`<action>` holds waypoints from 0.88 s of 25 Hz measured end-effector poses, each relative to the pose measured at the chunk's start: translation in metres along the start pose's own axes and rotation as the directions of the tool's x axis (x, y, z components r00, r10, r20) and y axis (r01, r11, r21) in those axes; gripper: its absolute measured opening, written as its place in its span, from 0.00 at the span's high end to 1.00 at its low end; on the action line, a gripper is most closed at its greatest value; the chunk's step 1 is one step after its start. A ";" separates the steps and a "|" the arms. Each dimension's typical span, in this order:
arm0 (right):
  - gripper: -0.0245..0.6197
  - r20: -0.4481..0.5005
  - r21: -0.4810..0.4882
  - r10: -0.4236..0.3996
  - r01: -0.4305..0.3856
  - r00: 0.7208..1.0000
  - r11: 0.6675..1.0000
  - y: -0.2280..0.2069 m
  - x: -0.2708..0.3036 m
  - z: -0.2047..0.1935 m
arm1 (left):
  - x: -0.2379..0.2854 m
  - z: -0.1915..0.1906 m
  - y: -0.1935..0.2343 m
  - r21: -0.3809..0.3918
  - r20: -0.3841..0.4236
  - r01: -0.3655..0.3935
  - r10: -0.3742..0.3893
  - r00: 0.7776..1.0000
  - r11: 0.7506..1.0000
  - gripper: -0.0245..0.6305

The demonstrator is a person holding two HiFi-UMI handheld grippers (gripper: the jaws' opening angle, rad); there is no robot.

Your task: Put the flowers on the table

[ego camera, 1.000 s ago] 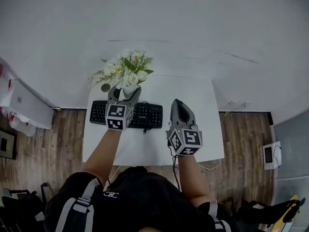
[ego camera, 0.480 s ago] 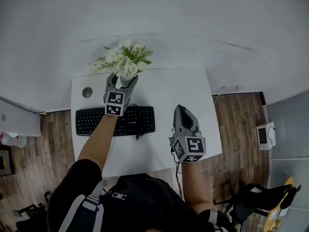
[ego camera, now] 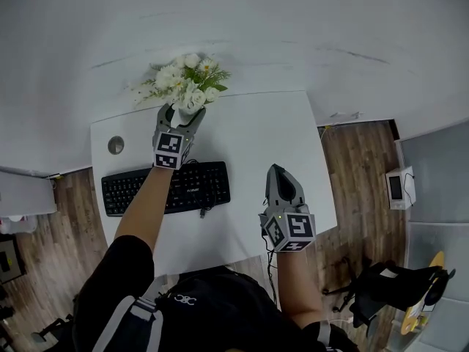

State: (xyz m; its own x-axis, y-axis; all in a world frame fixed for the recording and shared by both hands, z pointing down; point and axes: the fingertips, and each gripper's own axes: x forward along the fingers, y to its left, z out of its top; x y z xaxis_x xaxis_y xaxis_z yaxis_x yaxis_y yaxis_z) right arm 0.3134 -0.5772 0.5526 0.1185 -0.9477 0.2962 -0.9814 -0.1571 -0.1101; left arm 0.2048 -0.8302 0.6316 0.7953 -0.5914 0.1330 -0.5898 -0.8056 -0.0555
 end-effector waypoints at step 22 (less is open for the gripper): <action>0.96 0.106 0.036 0.042 -0.046 0.994 0.998 0.016 -0.041 0.016 | -0.123 0.038 -0.023 -0.038 -0.044 -0.256 0.254 0.966 0.966 0.96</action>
State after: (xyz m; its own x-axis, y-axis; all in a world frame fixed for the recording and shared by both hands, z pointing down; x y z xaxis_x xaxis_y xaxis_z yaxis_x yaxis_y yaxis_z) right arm 0.2954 -0.5448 0.5235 0.0927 -0.9775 0.1895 -0.9798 -0.1234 -0.1572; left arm 0.1261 -0.7398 0.5786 0.6123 -0.7747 0.1577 -0.7786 -0.6256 -0.0501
